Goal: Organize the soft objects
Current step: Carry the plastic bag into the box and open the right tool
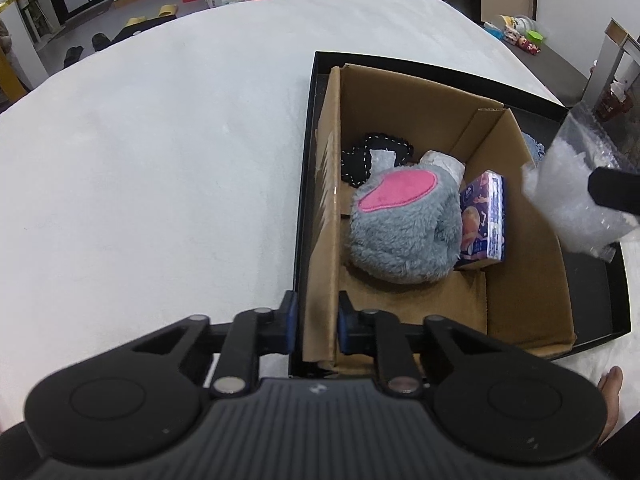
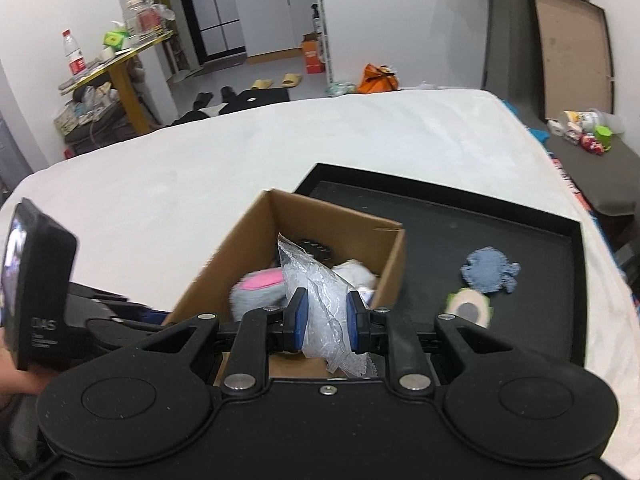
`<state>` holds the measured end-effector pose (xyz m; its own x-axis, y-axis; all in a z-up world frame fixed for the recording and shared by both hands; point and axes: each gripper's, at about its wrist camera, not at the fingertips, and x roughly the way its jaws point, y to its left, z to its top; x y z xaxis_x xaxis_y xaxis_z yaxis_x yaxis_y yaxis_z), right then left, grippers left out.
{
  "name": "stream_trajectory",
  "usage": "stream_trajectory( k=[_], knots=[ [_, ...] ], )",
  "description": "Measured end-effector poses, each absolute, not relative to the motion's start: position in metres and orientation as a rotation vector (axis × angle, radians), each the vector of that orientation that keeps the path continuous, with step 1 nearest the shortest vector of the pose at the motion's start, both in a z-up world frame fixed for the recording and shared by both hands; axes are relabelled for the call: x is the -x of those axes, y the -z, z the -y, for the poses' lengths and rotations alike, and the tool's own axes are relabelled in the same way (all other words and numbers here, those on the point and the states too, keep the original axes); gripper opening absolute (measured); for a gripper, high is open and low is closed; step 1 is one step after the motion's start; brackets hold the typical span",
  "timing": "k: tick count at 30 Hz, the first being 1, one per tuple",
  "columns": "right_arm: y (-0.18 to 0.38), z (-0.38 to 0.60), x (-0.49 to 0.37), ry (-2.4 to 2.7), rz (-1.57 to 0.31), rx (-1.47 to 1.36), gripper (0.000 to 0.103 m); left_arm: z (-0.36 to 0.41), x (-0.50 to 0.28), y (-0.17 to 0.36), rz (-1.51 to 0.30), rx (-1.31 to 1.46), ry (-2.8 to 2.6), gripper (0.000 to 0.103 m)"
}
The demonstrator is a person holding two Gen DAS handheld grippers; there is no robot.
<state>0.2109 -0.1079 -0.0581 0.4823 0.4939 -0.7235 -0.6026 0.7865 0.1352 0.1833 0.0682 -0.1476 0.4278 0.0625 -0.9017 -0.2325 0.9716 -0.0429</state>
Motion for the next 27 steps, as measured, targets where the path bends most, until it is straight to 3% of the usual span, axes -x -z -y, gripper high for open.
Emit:
stream_trajectory(
  k=[2, 14, 16, 18, 19, 27],
  knots=[
    [0.059, 0.102, -0.207, -0.687, -0.841, 0.138, 0.020, -0.068, -0.184, 0.148, -1.118, 0.171, -0.170, 0.011],
    [0.060, 0.070, -0.198, -0.767, -0.887, 0.051, 0.021, -0.068, -0.183, 0.147, -1.115, 0.167, -0.156, 0.011],
    [0.060, 0.066, -0.199, -0.793, -0.902, 0.033, 0.026, -0.069, -0.183, 0.146, -1.116, 0.170, -0.157, 0.012],
    [0.060, 0.065, -0.200, -0.806, -0.916, 0.017, 0.042, -0.069, -0.182, 0.146, -1.117, 0.170, -0.155, 0.012],
    [0.059, 0.066, -0.200, -0.797, -0.913, 0.016, 0.044, -0.070, -0.182, 0.146, -1.119, 0.169, -0.154, 0.012],
    [0.062, 0.087, -0.205, -0.736, -0.906, 0.059, 0.047, -0.067, -0.185, 0.145, -1.127, 0.154, -0.165, 0.012]
  ],
)
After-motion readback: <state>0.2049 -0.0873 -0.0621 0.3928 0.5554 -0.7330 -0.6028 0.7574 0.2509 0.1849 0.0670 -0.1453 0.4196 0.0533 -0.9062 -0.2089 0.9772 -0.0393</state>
